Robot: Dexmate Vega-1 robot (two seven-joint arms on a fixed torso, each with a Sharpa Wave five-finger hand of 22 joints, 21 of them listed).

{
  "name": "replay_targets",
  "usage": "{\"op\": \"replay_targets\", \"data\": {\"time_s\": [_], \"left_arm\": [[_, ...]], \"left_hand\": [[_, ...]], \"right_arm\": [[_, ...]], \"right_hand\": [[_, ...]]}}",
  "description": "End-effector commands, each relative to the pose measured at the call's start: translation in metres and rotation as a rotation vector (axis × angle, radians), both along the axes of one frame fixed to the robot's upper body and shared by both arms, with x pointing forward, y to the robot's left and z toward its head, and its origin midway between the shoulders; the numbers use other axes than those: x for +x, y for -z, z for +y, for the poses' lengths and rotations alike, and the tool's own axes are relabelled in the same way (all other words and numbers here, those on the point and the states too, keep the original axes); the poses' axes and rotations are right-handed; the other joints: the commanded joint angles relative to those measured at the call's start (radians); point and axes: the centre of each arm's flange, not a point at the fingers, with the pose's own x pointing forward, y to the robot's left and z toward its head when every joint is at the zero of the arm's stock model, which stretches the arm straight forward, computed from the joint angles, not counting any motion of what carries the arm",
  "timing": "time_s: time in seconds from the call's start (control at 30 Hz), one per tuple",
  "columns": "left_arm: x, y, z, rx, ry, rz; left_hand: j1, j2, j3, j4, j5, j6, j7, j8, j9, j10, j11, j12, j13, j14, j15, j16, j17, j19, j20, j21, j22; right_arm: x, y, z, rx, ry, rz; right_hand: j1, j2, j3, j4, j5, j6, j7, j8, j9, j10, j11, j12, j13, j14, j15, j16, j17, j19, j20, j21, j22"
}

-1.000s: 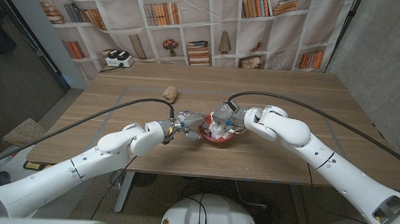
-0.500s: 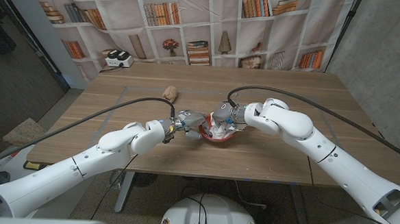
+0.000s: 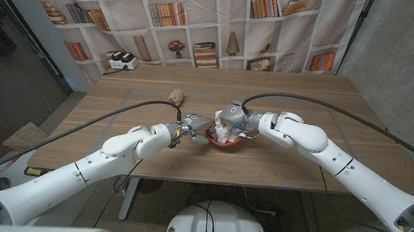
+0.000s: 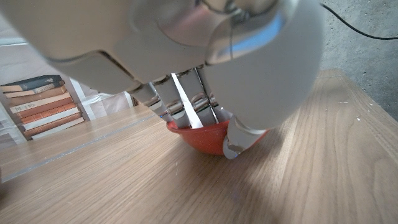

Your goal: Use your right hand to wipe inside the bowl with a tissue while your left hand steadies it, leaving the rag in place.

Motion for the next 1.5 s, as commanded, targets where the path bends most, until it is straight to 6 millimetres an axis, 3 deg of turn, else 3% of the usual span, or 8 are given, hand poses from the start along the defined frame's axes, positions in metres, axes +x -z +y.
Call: {"op": "replay_targets", "data": {"time_s": [0.03, 0.5, 1.13, 1.27, 1.5], "left_arm": [[0.000, -0.002, 0.000, 0.010, -0.002, 0.003], [0.002, -0.003, 0.003, 0.005, 0.003, 0.001], [0.007, -0.001, 0.000, 0.001, 0.006, 0.007], [0.008, -0.002, -0.001, 0.005, 0.006, 0.006], [0.009, -0.004, -0.003, 0.010, 0.006, 0.000]], "left_hand": [[0.001, 0.003, 0.009, 0.003, -0.001, 0.031, 0.022, 0.045, 0.059, 0.008, 0.001, -0.003, 0.003, 0.001, -0.144, 0.003, 0.001, 0.001, -0.064, 0.003, 0.004], [-0.001, 0.001, 0.015, 0.003, -0.001, 0.031, 0.021, 0.050, 0.058, 0.009, 0.001, -0.003, 0.003, 0.001, -0.143, 0.003, 0.001, 0.001, -0.064, 0.003, 0.004], [-0.004, -0.002, 0.023, 0.001, -0.001, 0.028, 0.022, 0.053, 0.055, 0.009, 0.001, -0.003, 0.003, -0.002, -0.144, 0.002, 0.001, 0.000, -0.062, 0.003, 0.004], [-0.005, -0.002, 0.024, 0.001, -0.001, 0.028, 0.023, 0.054, 0.054, 0.009, 0.002, -0.003, 0.003, -0.002, -0.144, 0.002, 0.001, 0.000, -0.063, 0.003, 0.004], [-0.007, -0.003, 0.027, 0.001, -0.001, 0.030, 0.021, 0.057, 0.053, 0.010, 0.002, -0.002, 0.003, -0.003, -0.144, 0.002, 0.001, -0.001, -0.063, 0.002, 0.004]], "right_arm": [[0.005, 0.000, -0.016, 0.097, -0.127, -0.121], [0.033, 0.010, -0.015, 0.023, 0.144, -0.018], [-0.006, -0.003, -0.011, -0.063, 0.205, 0.084], [-0.010, -0.006, -0.006, -0.073, 0.224, 0.168], [-0.007, -0.008, -0.004, -0.071, 0.241, 0.307]], "right_hand": [[0.011, 0.002, 0.011, -0.001, 0.007, 0.027, -0.028, -0.001, 0.002, 0.077, -0.077, -0.008, -0.002, 0.014, -0.001, 0.002, 0.004, 0.000, -0.130, 0.012, 0.001], [0.003, 0.004, 0.016, 0.003, 0.007, 0.025, -0.028, -0.005, 0.001, 0.081, -0.079, -0.016, -0.002, 0.039, 0.001, 0.007, 0.012, -0.003, -0.131, 0.036, -0.004], [-0.004, -0.002, 0.035, -0.001, 0.003, 0.030, -0.028, -0.003, 0.002, 0.100, -0.080, -0.019, 0.007, 0.052, 0.002, 0.001, 0.016, -0.011, -0.131, 0.046, -0.012], [-0.018, -0.007, 0.046, 0.002, 0.002, 0.030, -0.028, -0.002, 0.003, 0.106, -0.083, -0.018, 0.012, 0.006, 0.001, -0.029, 0.003, -0.037, -0.125, 0.016, -0.022], [-0.022, -0.009, 0.051, 0.002, 0.002, 0.030, -0.028, -0.002, 0.003, 0.105, -0.083, -0.020, 0.014, -0.010, -0.001, -0.038, 0.000, -0.043, -0.125, 0.009, -0.021]]}}
